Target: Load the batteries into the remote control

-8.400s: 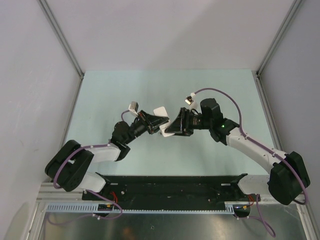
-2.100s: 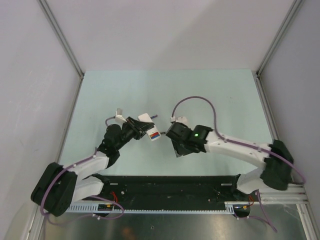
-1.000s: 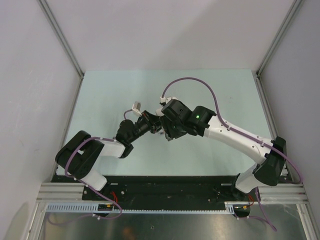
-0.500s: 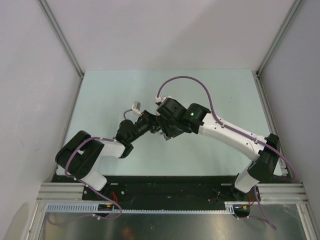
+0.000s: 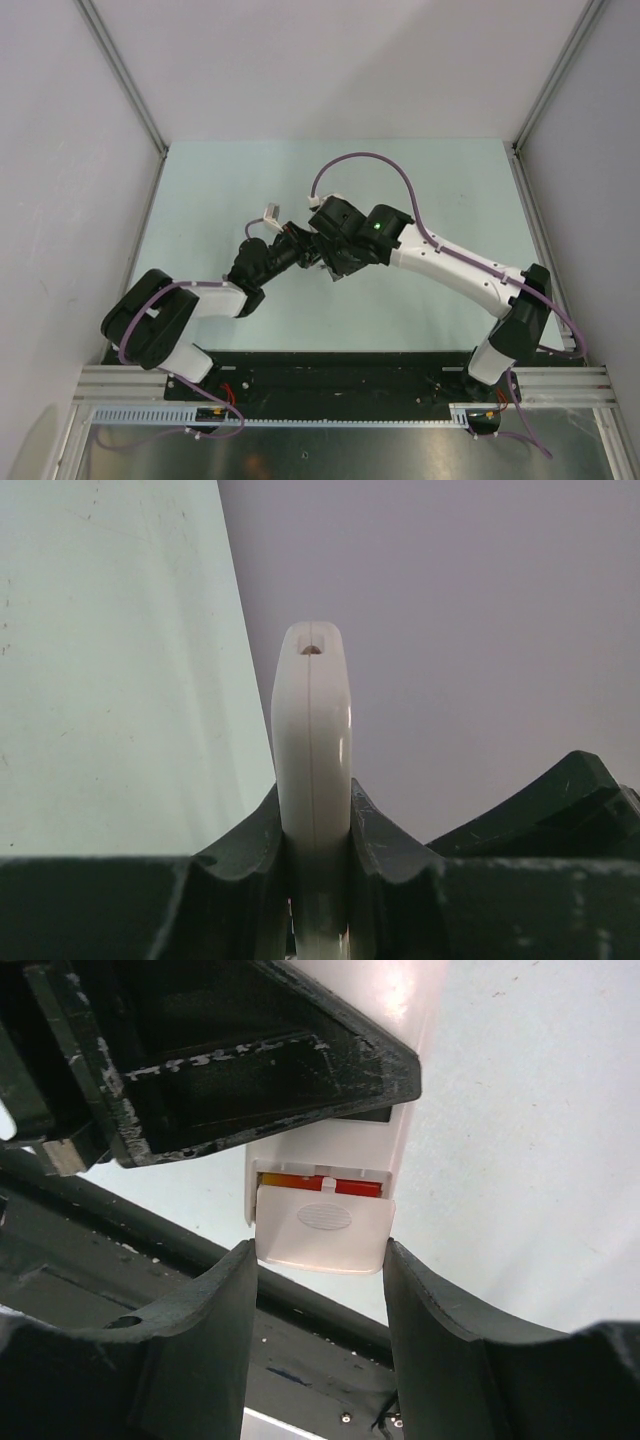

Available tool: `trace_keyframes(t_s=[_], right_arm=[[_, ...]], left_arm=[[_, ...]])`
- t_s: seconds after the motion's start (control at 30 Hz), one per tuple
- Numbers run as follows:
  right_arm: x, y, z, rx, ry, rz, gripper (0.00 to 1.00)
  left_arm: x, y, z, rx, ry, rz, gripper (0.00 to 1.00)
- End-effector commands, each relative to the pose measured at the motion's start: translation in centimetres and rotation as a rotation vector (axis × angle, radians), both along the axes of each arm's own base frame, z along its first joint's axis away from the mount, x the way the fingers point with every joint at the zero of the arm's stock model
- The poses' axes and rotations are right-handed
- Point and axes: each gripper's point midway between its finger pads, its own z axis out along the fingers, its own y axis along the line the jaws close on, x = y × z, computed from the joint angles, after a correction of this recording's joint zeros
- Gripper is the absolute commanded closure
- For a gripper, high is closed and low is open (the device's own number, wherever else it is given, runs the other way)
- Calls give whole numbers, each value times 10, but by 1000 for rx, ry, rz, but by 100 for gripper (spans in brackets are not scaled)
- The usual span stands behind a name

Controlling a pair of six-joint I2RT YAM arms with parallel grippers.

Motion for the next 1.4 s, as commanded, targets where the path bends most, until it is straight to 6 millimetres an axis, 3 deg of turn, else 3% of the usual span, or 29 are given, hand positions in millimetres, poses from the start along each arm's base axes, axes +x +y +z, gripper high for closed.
trace_keyframes(t_s=[0.0,0.2,0.63,1.37], right_arm=[[8,-6,6,-31,-35,-6,100],[9,-4,4,-27,-23,-6,100],[7,6,21,65,-14,-17,100],[4,6,5,59,54,-19,100]], left_arm=[[-3,0,22,-14,-75,5,100],[-4,-1,22,-10,-76,4,100],[-5,-3,22,-18,-61,-6,100],[-7,-3,27,-40,-61,-13,100]])
